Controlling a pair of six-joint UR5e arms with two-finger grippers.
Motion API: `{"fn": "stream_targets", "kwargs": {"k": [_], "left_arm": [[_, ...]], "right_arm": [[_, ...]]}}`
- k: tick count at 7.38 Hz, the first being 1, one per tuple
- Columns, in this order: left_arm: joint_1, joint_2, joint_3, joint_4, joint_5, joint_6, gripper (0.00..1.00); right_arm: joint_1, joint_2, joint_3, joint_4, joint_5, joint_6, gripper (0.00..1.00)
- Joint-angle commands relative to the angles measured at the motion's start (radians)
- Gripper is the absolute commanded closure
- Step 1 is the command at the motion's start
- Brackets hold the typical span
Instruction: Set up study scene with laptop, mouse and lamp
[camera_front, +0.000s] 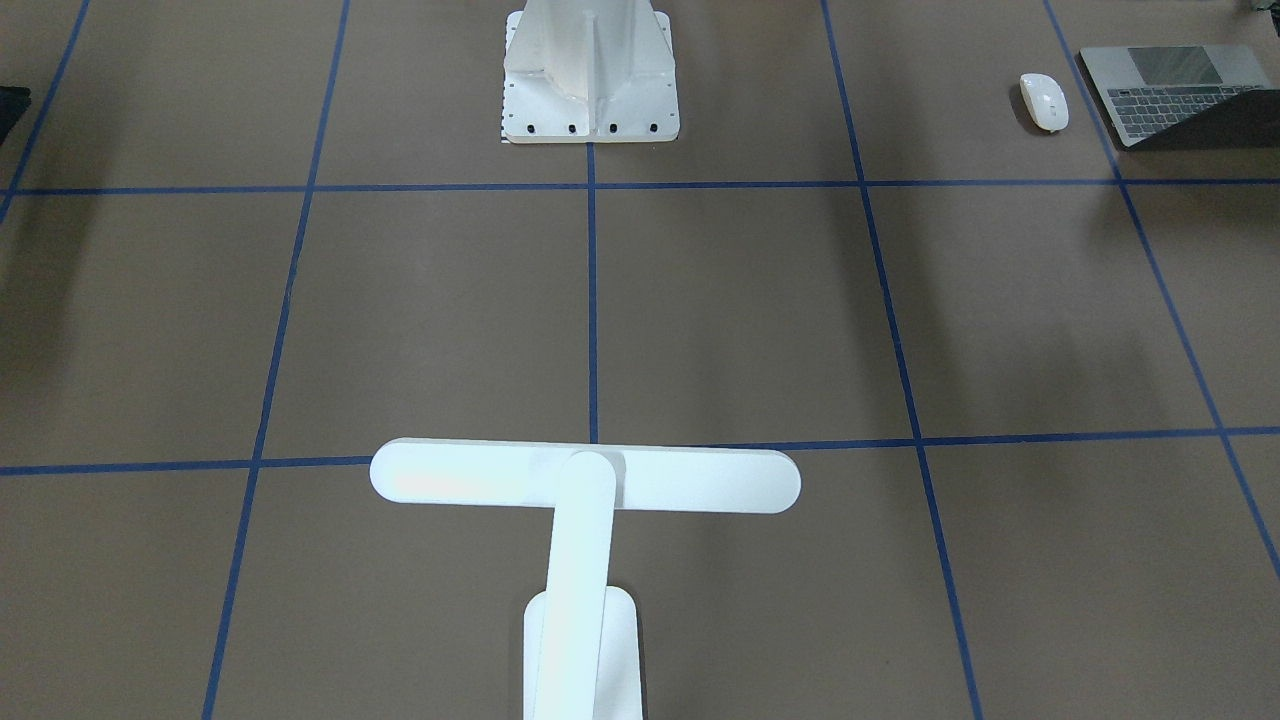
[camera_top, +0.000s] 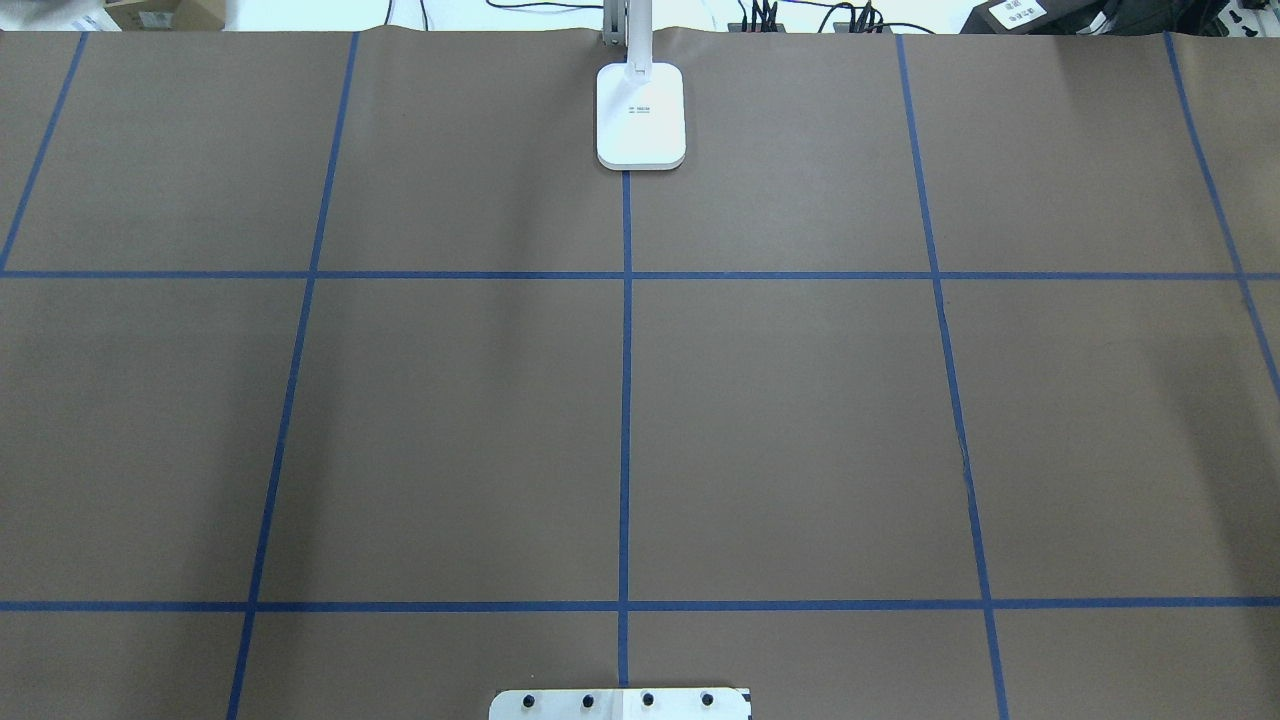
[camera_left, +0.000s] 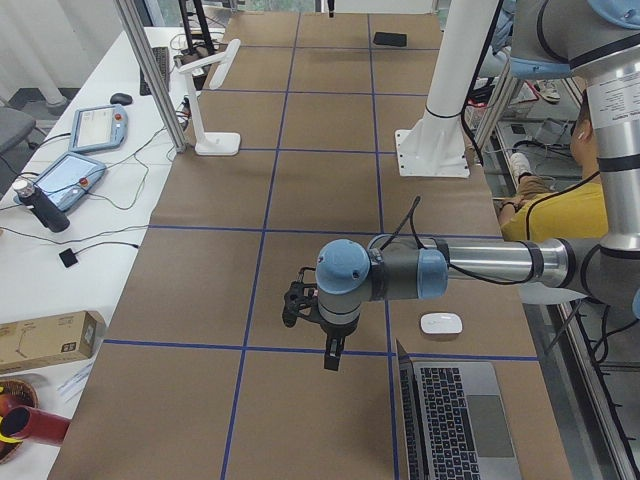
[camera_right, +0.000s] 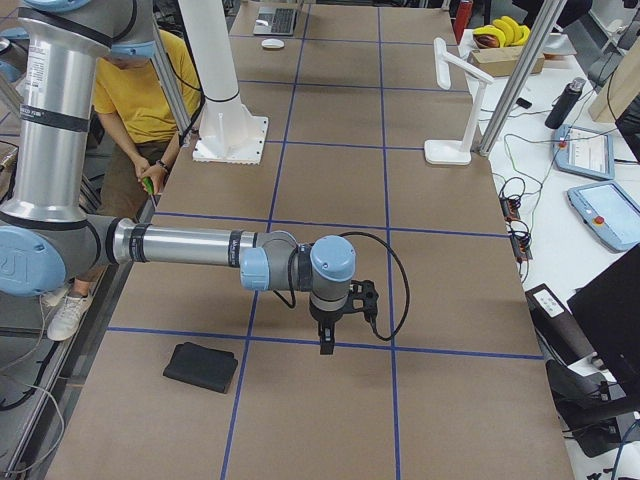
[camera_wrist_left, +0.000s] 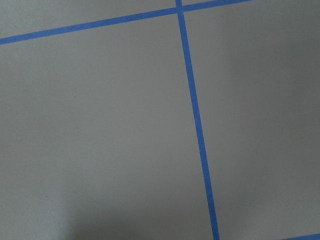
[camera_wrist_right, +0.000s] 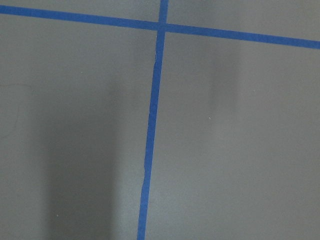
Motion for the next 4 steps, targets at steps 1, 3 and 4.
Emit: {"fn": "stream_targets", "kwargs": {"k": [1, 3, 4], "left_arm": [[0.000, 0.000, -0.003, -0.009, 0.002, 0.002, 0.00], [0.000, -0.002, 0.000, -0.054, 0.000, 0.002, 0.00], [0.000, -0.026, 0.002, -0.049, 0.006, 0.000, 0.00]], "right_arm": [[0.000, 0.002, 0.002, 0.002, 0.000, 0.000, 0.00], [0.000, 0.000, 0.002, 0.000, 0.000, 0.000, 0.00], [0.000, 0.002, 0.002, 0.002, 0.000, 0.000, 0.00]]}}
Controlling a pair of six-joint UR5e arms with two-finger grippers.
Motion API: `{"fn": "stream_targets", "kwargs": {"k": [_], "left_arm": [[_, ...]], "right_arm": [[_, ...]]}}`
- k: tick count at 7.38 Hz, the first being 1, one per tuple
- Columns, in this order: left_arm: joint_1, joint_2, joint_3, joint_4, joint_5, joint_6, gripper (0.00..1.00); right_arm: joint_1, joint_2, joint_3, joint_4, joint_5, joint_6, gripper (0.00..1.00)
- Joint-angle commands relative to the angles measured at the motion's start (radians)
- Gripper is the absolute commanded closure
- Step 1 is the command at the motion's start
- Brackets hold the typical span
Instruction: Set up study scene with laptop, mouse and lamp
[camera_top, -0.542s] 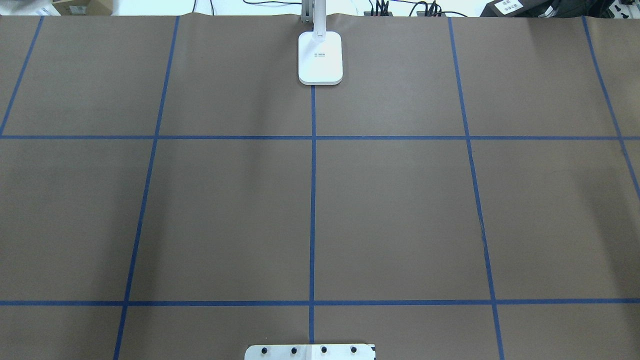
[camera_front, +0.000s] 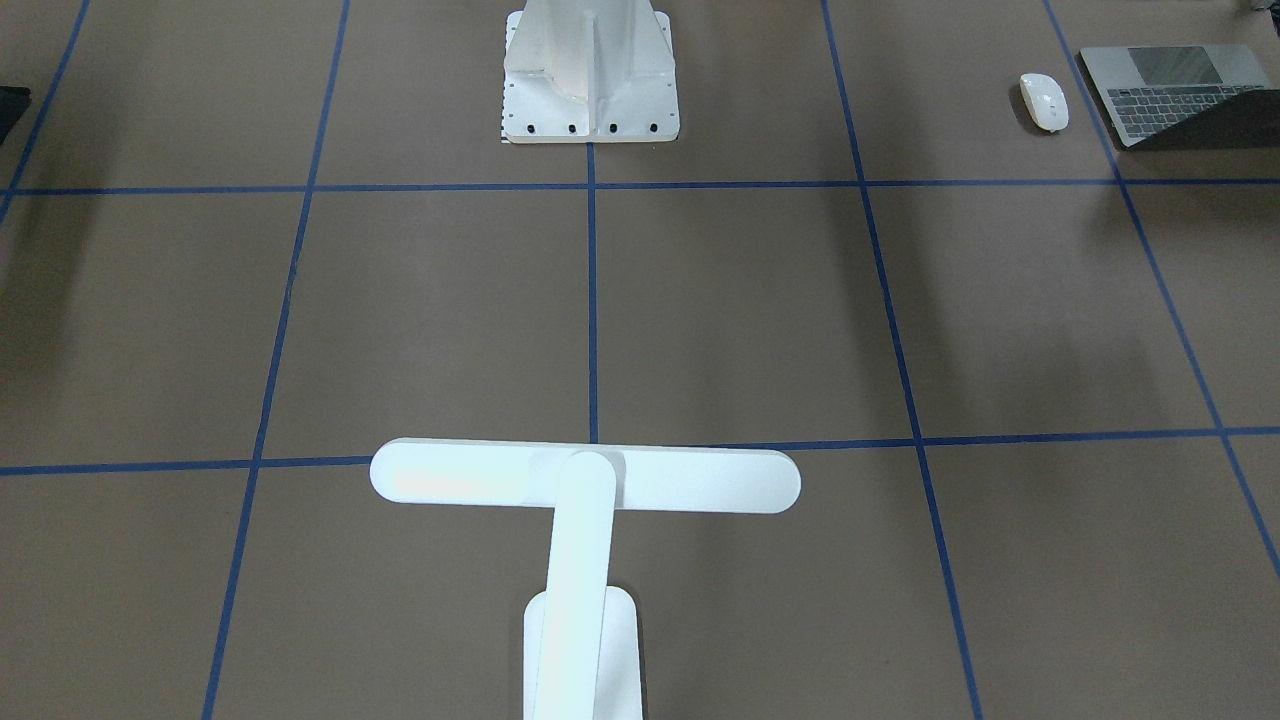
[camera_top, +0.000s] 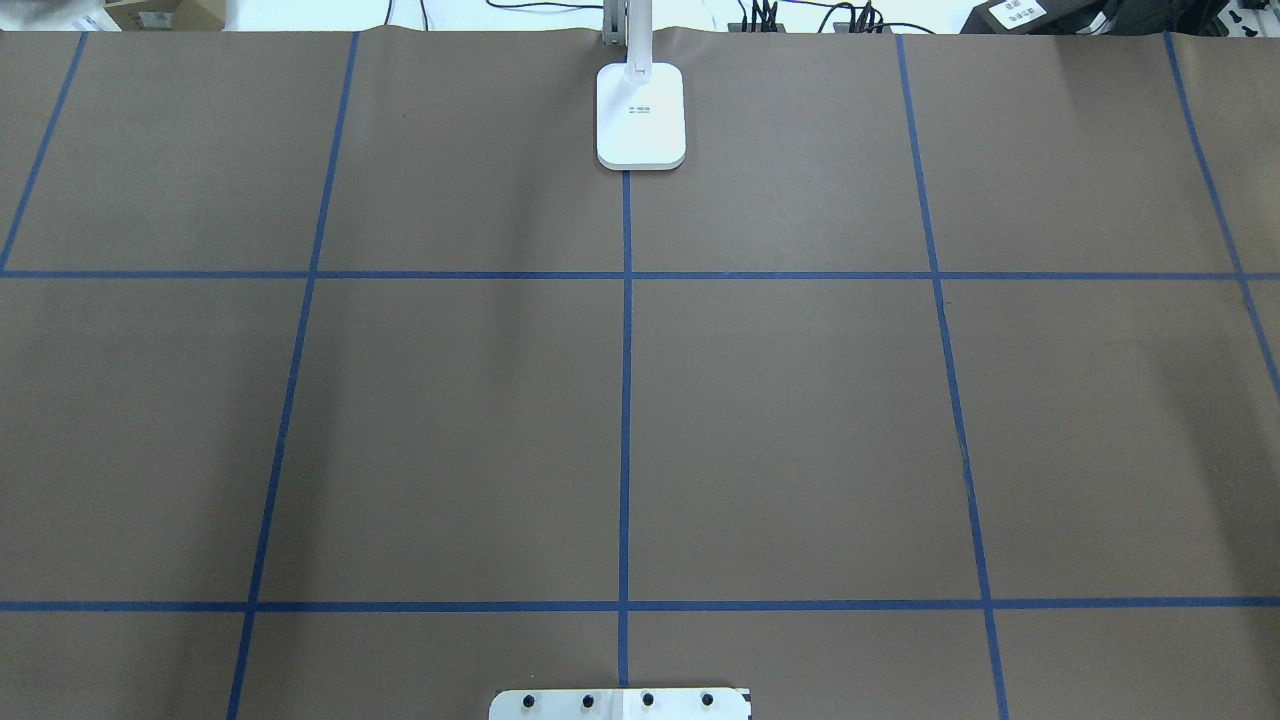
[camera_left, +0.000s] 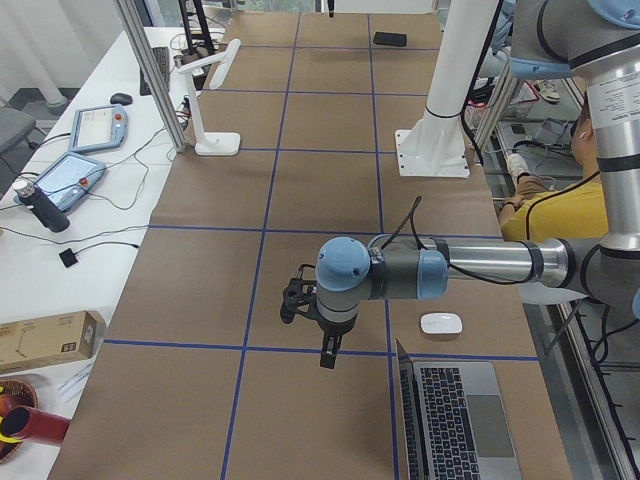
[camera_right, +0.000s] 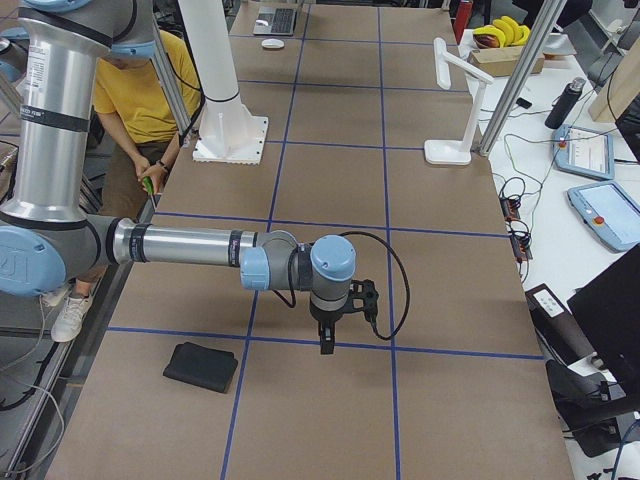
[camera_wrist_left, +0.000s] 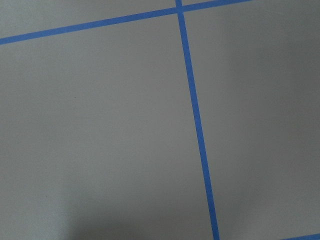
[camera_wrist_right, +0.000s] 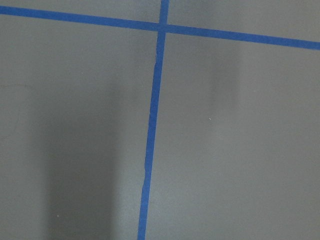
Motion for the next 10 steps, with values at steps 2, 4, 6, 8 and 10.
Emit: {"fn": "stream_targets", "kwargs": {"k": [2, 4, 6, 8, 10], "left_arm": [[-0.002, -0.053, 0.010, 0.002, 0.011, -0.001, 0.00], [-0.005, -0.070, 0.012, -0.001, 0.011, -0.008, 0.00], [-0.043, -0.070, 0.021, 0.004, 0.022, -0.008, 0.00], [-0.078, -0.107, 0.027, -0.057, 0.150, -0.001, 0.00], [-0.089, -0.072, 0.017, 0.025, 0.155, -0.018, 0.00]], "right_arm": [[0.000, 0.001, 0.000, 0.000, 0.000, 0.000, 0.00], [0.000, 0.001, 0.000, 0.000, 0.000, 0.000, 0.00], [0.000, 0.000, 0.000, 0.000, 0.000, 0.000, 0.00], [0.000, 0.000, 0.000, 0.000, 0.000, 0.000, 0.00], [0.000, 0.001, -0.001, 0.001, 0.000, 0.000, 0.00]]}}
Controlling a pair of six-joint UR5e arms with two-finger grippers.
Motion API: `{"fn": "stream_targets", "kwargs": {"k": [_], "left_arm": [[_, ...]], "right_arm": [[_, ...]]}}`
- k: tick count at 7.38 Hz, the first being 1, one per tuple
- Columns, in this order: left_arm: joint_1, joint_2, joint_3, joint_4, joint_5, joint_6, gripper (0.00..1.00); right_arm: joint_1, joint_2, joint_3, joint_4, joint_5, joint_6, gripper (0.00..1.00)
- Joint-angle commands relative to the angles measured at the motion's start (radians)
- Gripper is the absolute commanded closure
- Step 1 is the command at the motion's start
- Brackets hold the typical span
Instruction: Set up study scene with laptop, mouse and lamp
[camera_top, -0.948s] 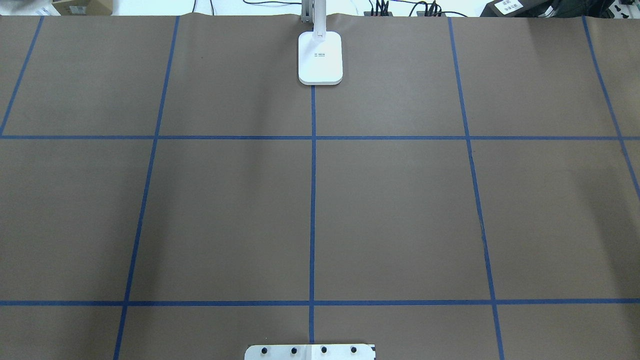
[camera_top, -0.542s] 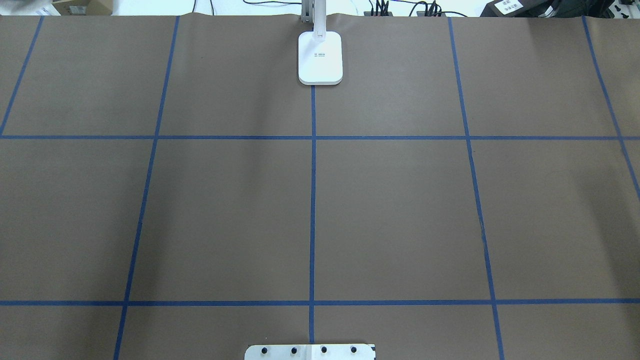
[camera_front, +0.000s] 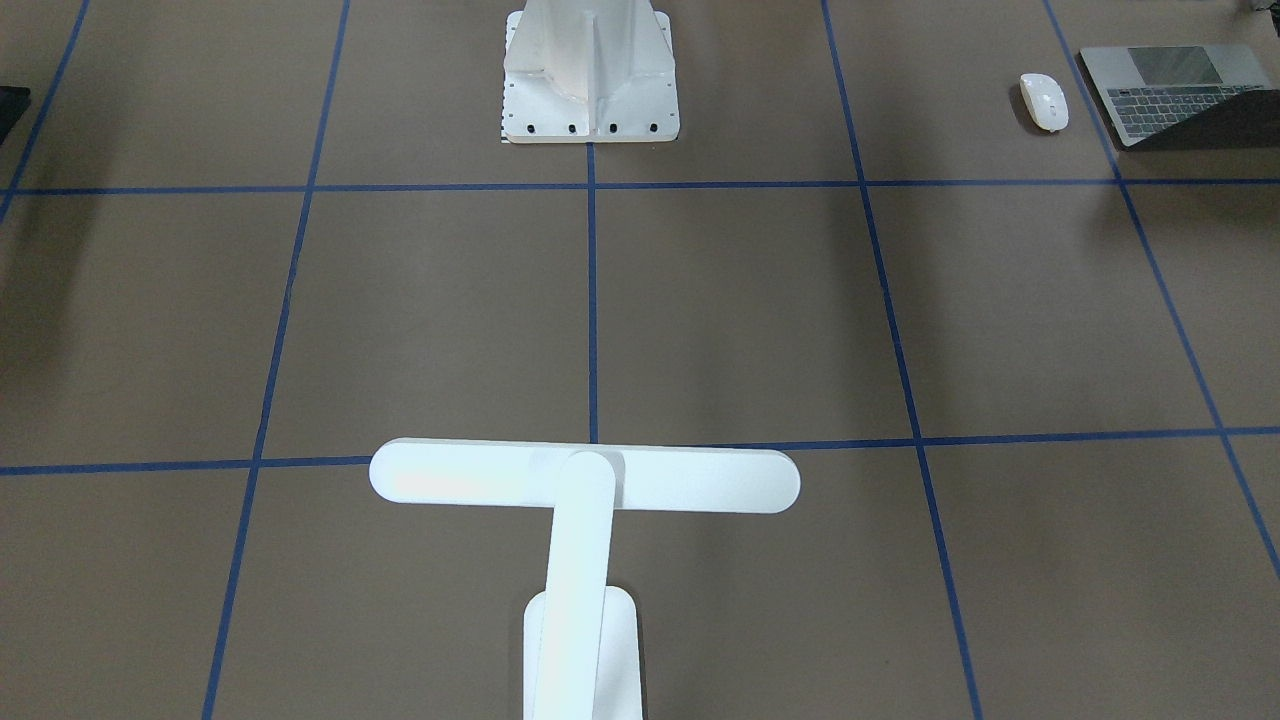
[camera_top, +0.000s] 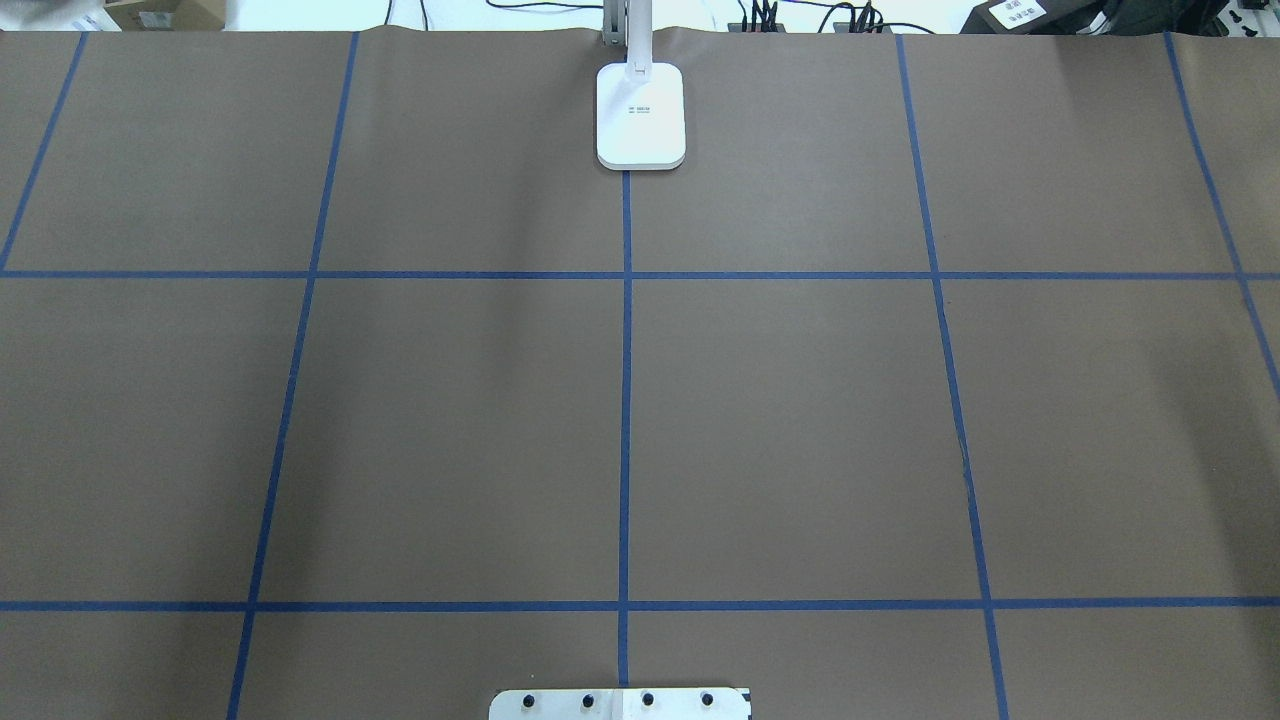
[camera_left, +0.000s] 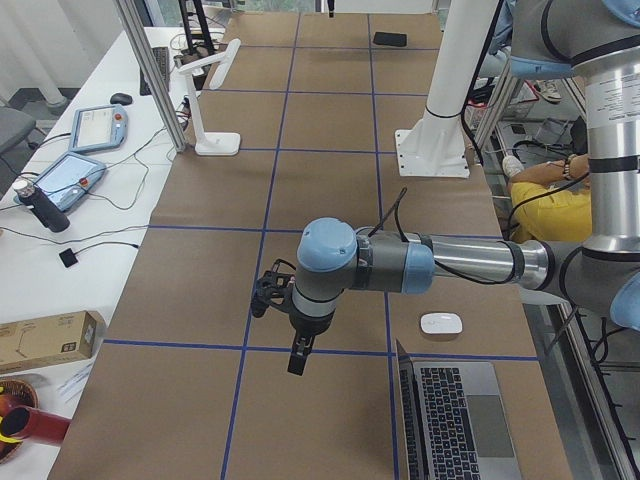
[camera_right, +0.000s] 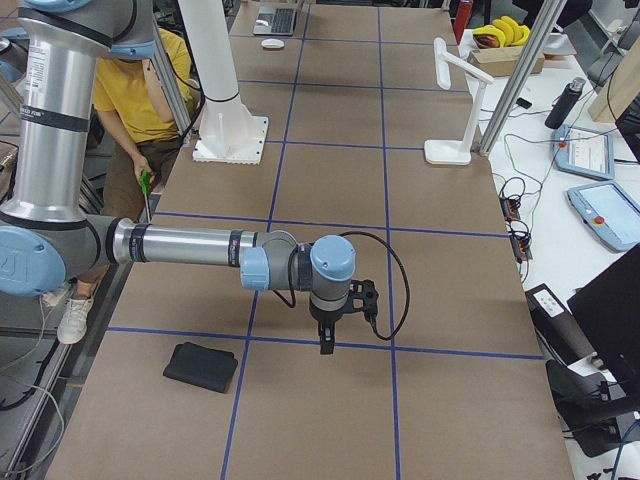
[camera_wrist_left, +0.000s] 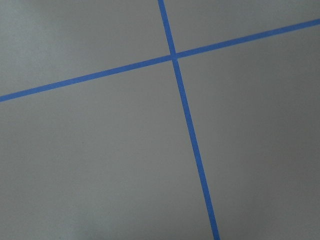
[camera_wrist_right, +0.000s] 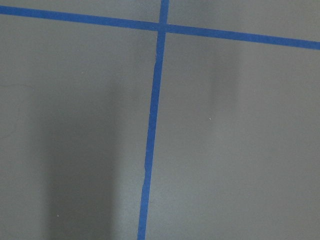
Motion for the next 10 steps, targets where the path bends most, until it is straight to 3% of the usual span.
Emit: {"fn": "stream_targets", "kwargs": {"k": [1, 3, 6, 8, 10], "left_arm": [[-0.030, 0.023, 0.000, 0.071, 0.023, -0.094, 0.00], [-0.112, 0.037, 0.016, 0.132, 0.021, -0.270, 0.00], [-0.199, 0.083, 0.017, 0.330, 0.011, -0.506, 0.01], [-0.224, 0.081, 0.063, 0.533, -0.049, -0.645, 0.09], [-0.244, 0.065, 0.155, 0.631, -0.130, -0.732, 0.10]], "right_arm": [[0.000, 0.001, -0.001, 0.001, 0.000, 0.000, 0.00], [0.000, 0.001, -0.003, 0.001, 0.000, 0.000, 0.00], [0.000, 0.001, -0.003, 0.001, -0.002, -0.001, 0.00], [0.000, 0.001, -0.003, 0.003, -0.003, -0.002, 0.00], [0.000, 0.001, -0.003, 0.003, -0.003, -0.003, 0.00]]}}
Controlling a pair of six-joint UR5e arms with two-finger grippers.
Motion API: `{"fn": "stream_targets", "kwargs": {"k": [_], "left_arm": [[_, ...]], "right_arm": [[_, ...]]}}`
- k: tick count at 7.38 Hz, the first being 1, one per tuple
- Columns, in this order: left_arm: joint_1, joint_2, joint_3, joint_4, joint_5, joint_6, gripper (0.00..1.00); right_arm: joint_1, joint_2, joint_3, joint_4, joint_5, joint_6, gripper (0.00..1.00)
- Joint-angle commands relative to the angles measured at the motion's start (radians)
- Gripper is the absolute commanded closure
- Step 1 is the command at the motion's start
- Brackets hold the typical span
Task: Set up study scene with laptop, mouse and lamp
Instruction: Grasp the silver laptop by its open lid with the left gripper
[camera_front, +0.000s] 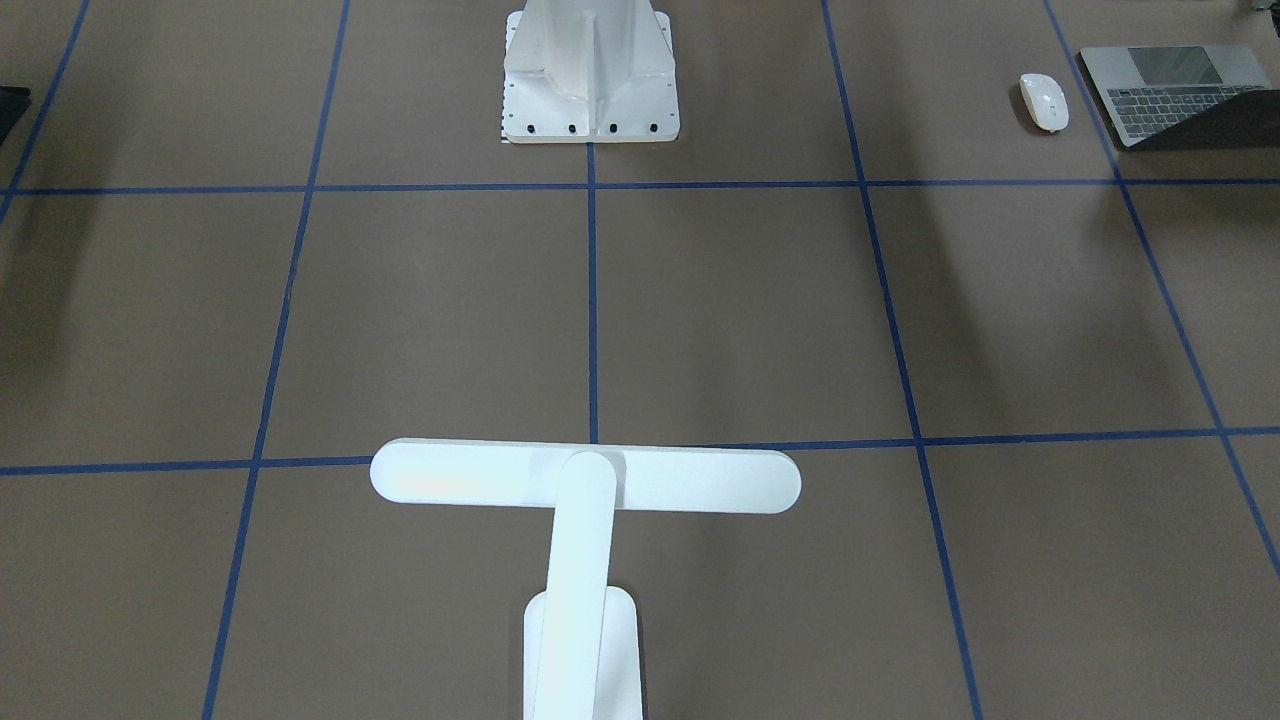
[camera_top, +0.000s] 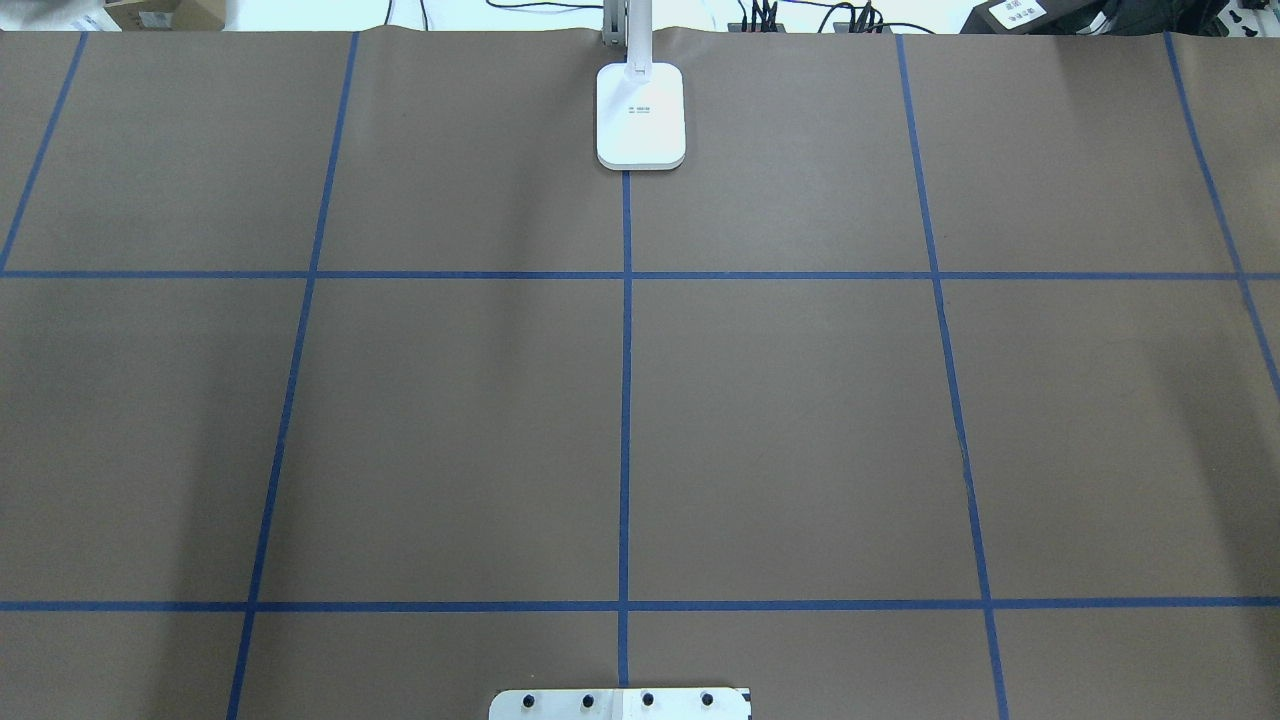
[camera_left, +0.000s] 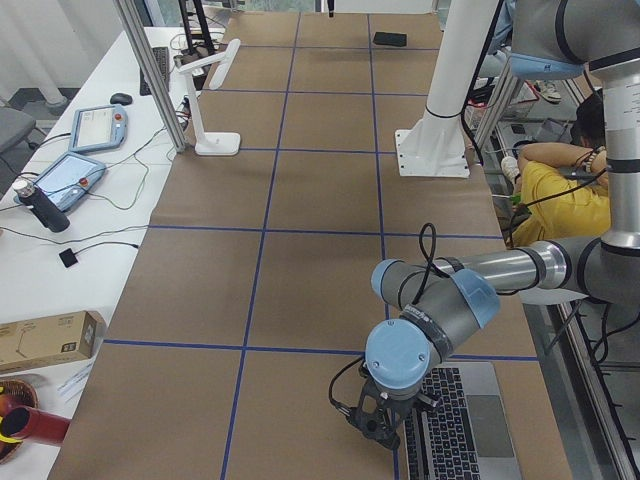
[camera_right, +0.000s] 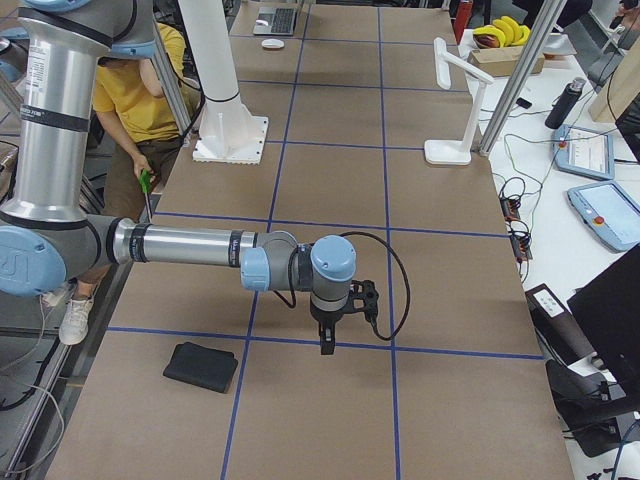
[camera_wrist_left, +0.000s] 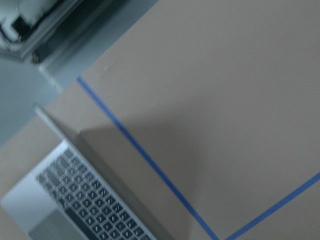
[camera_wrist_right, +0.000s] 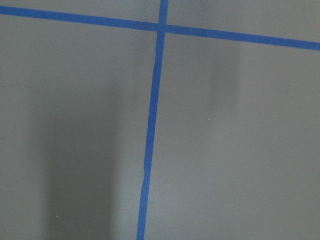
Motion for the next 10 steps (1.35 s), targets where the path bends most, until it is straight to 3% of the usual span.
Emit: {"fn": "stream_targets", "kwargs": {"k": [1, 4, 7, 8, 9, 10], "left_arm": [[-0.010, -0.026, 0.123, 0.068, -0.069, -0.066, 0.13], [-0.010, -0.081, 0.287, 0.068, -0.172, -0.105, 0.13], [-0.011, -0.058, 0.300, 0.068, -0.172, -0.103, 0.40], [-0.011, -0.050, 0.303, 0.067, -0.172, -0.096, 0.41], [-0.011, -0.038, 0.300, 0.067, -0.172, -0.094, 0.49], [-0.011, -0.040, 0.293, 0.065, -0.172, -0.093, 0.75]], "right_arm": [[0.000, 0.000, 0.001, 0.000, 0.000, 0.001, 0.00], [0.000, 0.003, 0.004, 0.000, -0.002, 0.001, 0.00], [0.000, 0.003, 0.005, 0.014, 0.000, -0.001, 0.00], [0.000, 0.003, 0.004, 0.014, 0.000, -0.001, 0.00], [0.000, 0.003, 0.005, 0.014, 0.000, -0.001, 0.00], [0.000, 0.003, 0.005, 0.014, 0.000, 0.001, 0.00]]}}
